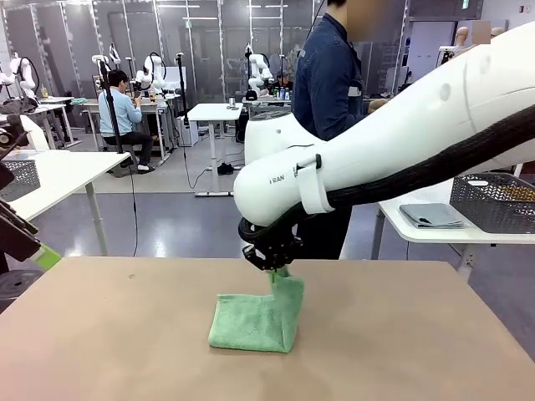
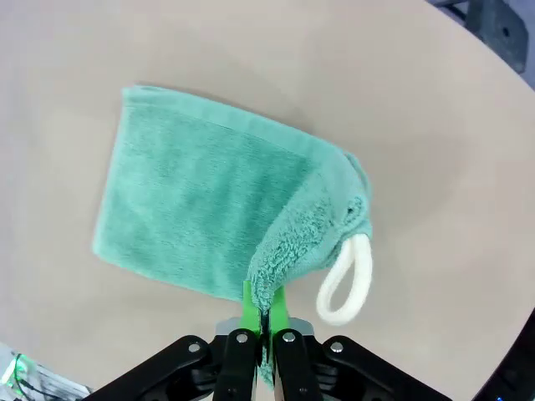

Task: Fold the towels and place them in the basket.
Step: When a person lays out a Towel with hook on the table, fold it in half twice.

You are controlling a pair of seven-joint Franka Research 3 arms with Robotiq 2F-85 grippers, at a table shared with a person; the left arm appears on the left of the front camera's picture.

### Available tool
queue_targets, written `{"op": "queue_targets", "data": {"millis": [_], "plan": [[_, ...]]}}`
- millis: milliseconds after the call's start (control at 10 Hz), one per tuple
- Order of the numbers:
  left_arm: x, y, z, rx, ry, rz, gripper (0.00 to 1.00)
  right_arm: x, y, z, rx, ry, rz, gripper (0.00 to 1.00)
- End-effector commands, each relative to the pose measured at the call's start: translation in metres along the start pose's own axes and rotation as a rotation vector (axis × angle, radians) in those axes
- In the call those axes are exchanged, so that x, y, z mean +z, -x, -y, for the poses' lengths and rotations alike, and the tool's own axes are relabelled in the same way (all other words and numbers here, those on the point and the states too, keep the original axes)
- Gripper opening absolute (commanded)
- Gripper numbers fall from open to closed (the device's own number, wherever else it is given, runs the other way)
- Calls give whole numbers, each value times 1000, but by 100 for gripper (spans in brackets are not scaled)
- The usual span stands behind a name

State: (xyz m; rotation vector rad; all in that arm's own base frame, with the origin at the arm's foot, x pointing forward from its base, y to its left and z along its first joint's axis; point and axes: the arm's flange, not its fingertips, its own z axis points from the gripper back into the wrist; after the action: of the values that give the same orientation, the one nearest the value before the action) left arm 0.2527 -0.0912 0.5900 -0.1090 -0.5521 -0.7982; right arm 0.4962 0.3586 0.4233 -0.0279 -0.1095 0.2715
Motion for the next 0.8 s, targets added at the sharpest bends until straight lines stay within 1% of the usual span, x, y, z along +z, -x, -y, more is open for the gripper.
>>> {"op": "queue_targets", "data": {"millis": [0, 200, 400, 700], "plan": [[-1, 0, -3, -2, -15, -5, 100, -6, -12, -16, -15, -47, -13, 0], [-1, 0, -3, -2, -15, -5, 100, -18, -19, -35, -7, -58, -35, 0], [-1, 0, -3, -2, -15, -5, 100, -28, -29, -52, -16, -82, -34, 0], [-1, 0, -3, -2, -15, -5, 100, -46, -37, -67, -19, -69, -62, 0]]}}
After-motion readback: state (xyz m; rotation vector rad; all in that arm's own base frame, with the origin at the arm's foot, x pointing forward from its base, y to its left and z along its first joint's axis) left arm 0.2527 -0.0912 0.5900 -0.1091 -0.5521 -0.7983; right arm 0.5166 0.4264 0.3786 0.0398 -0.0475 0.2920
